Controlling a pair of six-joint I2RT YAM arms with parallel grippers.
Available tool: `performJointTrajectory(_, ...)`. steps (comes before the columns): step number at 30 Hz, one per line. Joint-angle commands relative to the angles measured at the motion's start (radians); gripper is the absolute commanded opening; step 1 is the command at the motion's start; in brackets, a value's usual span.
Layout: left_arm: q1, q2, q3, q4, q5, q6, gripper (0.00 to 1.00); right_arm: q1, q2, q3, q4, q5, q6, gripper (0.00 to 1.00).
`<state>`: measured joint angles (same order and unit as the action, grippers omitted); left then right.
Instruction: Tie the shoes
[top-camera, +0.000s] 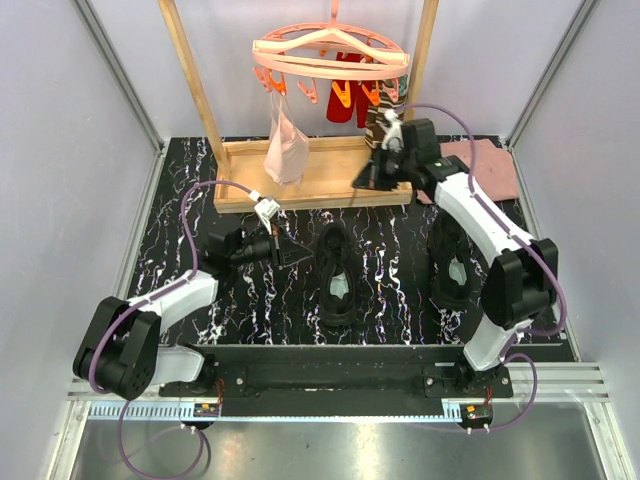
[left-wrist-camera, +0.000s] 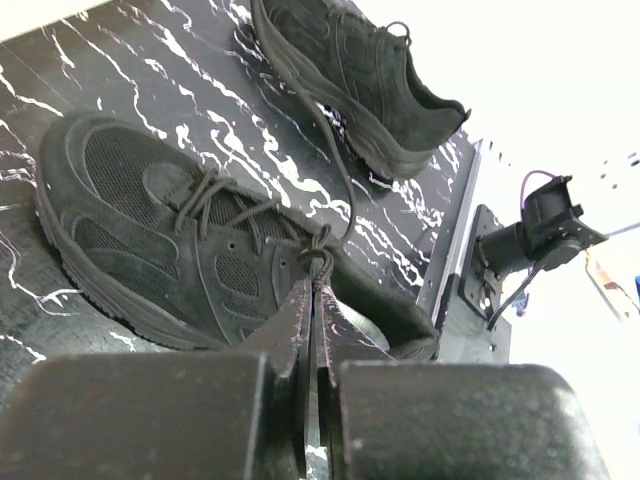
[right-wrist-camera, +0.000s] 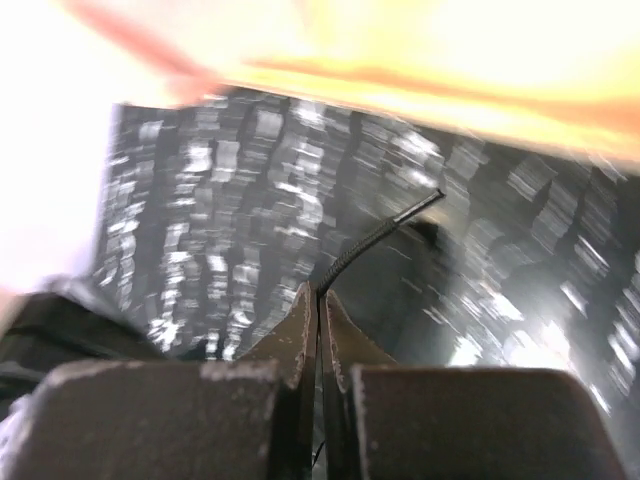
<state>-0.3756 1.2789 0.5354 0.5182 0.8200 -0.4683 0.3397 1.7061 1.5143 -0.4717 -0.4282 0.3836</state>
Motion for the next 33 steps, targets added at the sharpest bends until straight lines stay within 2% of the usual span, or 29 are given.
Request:
performJointTrajectory(1, -0.014, -0.024, -0.009, 0.055, 0.025, 0.060, 0.00, 0.126, 0.096, 0.110, 0.045, -0.158, -0.032, 0.00)
performJointTrajectory(7, -0.025, -0.039, -0.009, 0.037, 0.033, 0.112, 0.00, 0.248, 0.223, 0.196, 0.082, -0.190, -0.009, 0.00)
performJointTrajectory(13, -0.028, -0.055, -0.018, 0.006, 0.028, 0.145, 0.00, 0.282, 0.302, 0.216, 0.093, -0.256, 0.021, 0.00)
performJointTrajectory(15, -0.028, -0.055, -0.017, -0.006, 0.025, 0.155, 0.00, 0.280, 0.303, 0.218, 0.070, -0.308, 0.012, 0.14)
performJointTrajectory(17, -0.028, -0.052, -0.014, -0.007, 0.024, 0.158, 0.00, 0.266, 0.276, 0.215, 0.050, -0.320, -0.006, 0.34)
performJointTrajectory(18, -0.028, -0.047, -0.012, -0.009, 0.022, 0.158, 0.00, 0.257, 0.262, 0.210, 0.042, -0.336, -0.009, 0.48)
performJointTrajectory(21, -0.028, -0.038, -0.005, 0.003, 0.016, 0.152, 0.00, 0.214, 0.205, 0.193, 0.001, -0.389, -0.035, 0.62)
performJointTrajectory(24, -0.028, -0.023, 0.003, 0.019, 0.019, 0.145, 0.00, 0.162, 0.144, 0.144, -0.045, -0.473, -0.095, 0.63)
performJointTrajectory(27, -0.028, -0.007, 0.012, 0.040, 0.022, 0.135, 0.00, 0.145, 0.084, 0.075, -0.114, -0.527, -0.248, 0.58)
performJointTrajectory(30, -0.028, 0.010, 0.027, 0.060, 0.030, 0.126, 0.00, 0.145, 0.035, 0.001, -0.157, -0.555, -0.360, 0.52)
performJointTrajectory(33, -0.028, 0.022, 0.040, 0.066, 0.037, 0.125, 0.00, 0.145, 0.027, -0.048, -0.162, -0.543, -0.431, 0.52)
